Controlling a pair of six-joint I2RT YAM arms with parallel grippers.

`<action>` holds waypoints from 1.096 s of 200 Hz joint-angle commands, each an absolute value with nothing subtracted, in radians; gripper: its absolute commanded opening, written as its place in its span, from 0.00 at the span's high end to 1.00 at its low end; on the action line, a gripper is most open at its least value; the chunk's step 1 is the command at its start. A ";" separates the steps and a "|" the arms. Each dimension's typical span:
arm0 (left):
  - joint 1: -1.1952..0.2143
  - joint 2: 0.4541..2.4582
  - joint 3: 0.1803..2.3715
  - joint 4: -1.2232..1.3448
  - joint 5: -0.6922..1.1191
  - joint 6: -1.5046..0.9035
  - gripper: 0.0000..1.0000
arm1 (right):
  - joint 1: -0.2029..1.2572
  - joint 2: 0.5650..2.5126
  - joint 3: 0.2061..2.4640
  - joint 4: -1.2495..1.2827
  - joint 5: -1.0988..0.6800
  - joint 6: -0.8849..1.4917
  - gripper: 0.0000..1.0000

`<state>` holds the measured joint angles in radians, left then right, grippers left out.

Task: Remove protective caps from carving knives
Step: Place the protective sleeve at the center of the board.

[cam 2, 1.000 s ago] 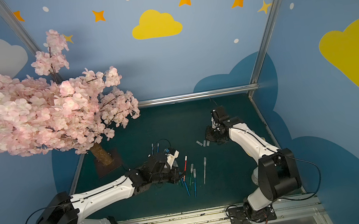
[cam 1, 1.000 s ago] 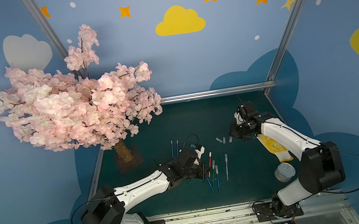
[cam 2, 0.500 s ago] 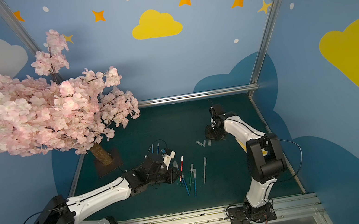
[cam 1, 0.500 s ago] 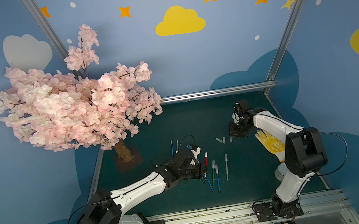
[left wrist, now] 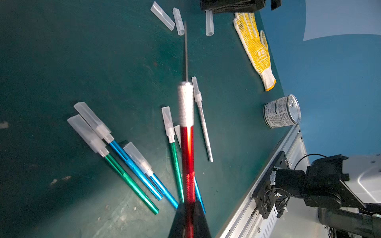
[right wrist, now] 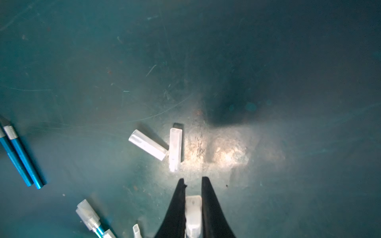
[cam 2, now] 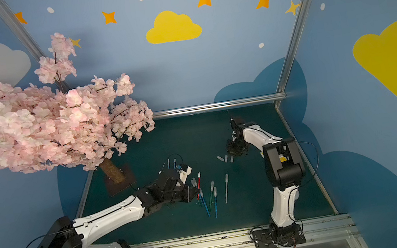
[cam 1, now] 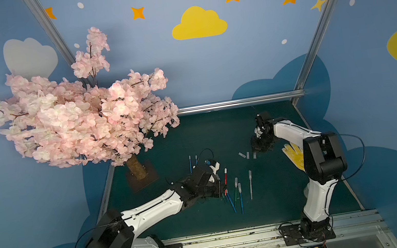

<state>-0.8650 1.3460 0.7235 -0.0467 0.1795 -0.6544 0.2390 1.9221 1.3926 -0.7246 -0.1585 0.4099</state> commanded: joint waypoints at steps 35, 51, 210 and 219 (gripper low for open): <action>-0.856 1.329 0.718 -0.067 0.173 -0.646 0.93 | 0.236 1.989 1.446 -0.759 -0.146 0.388 0.92; -0.854 1.327 0.719 -0.068 0.177 -0.644 0.93 | 0.234 2.003 1.456 -0.760 -0.141 0.387 0.91; -0.837 1.329 0.717 -0.064 0.189 -0.646 0.93 | 0.234 2.054 1.501 -0.779 -0.131 0.356 0.70; -0.837 1.327 0.718 -0.067 0.187 -0.648 0.93 | 0.234 2.046 1.499 -0.779 -0.127 0.355 0.70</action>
<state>-0.8413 1.3376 0.7231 -0.0597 0.1837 -0.6544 0.2390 2.0403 1.4776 -0.7536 -0.1444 0.3676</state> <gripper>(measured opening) 0.072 0.299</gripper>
